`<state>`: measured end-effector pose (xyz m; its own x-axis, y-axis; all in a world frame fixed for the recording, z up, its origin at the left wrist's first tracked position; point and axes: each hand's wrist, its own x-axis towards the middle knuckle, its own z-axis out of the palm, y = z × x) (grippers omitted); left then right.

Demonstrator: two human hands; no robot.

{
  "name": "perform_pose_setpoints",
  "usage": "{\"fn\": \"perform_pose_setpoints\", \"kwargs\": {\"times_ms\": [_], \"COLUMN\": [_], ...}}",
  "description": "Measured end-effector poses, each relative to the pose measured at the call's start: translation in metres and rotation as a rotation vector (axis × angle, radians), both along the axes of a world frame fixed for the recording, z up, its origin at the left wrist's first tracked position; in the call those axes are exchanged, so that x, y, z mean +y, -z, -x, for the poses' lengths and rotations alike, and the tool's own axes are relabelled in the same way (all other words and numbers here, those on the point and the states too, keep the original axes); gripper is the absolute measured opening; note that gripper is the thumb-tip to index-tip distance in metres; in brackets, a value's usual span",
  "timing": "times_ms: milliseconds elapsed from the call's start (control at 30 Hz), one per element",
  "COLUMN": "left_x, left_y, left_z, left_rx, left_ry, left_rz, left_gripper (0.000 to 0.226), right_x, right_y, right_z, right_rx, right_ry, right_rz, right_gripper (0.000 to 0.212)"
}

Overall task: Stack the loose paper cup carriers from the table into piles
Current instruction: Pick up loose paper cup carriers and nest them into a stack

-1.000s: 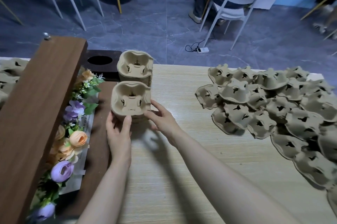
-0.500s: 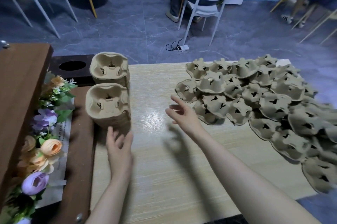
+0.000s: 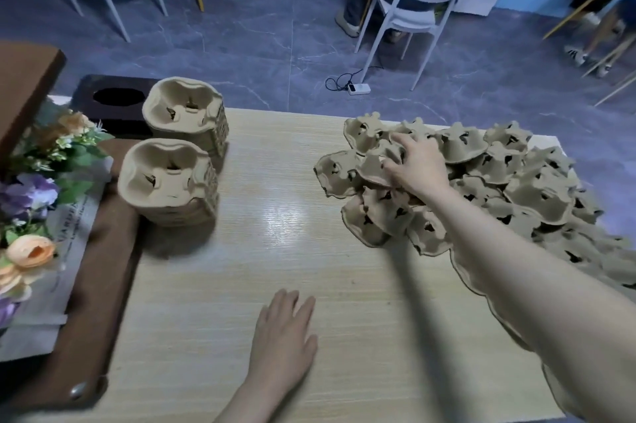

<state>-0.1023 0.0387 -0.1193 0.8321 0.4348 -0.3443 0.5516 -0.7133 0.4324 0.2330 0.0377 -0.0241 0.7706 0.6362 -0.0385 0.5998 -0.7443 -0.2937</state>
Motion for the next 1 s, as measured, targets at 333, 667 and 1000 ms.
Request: {"fn": "perform_pose_setpoints", "kwargs": {"times_ms": [333, 667, 1000], "left_x": [-0.021, -0.014, -0.022], "left_y": [0.024, 0.007, -0.094], "left_z": [-0.001, -0.018, -0.114], "left_rx": [0.005, 0.062, -0.421], "left_ry": [-0.044, -0.084, -0.792], "left_rz": [-0.195, -0.076, 1.566], "left_gripper": [0.079, 0.060, 0.061], "right_x": [-0.006, -0.055, -0.141], "right_y": [0.011, -0.013, 0.008], "right_z": [-0.034, -0.002, 0.111], "right_rx": [0.082, 0.171, 0.271], "right_ry": [-0.128, -0.013, -0.015], "right_rz": [0.123, -0.339, -0.490], "right_gripper": [0.063, 0.070, 0.098]}}
